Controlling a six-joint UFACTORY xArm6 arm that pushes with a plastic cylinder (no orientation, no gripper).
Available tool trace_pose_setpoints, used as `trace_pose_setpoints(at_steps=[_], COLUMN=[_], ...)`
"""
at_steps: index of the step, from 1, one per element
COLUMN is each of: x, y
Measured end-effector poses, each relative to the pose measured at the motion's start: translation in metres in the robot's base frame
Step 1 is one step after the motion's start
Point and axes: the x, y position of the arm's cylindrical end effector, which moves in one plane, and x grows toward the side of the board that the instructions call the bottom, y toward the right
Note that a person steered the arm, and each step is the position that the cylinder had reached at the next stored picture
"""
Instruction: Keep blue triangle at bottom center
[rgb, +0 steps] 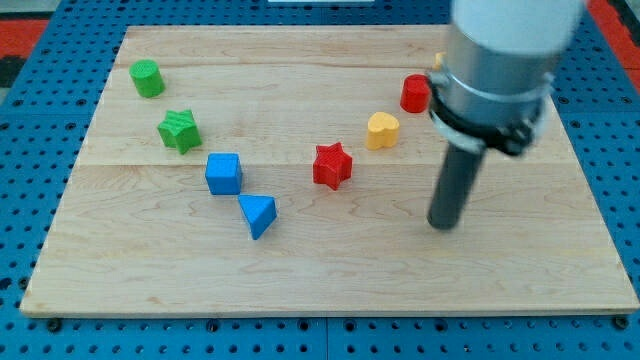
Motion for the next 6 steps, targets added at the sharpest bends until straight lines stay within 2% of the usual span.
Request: trace_pose_setpoints(at_steps=[1,2,3,4,5,6], x=[0.068,0.023,-0.002,-0.051,-0.043,-0.017], y=[-0.065,-0.199,-0.270,-0.251,-0.117,-0.107])
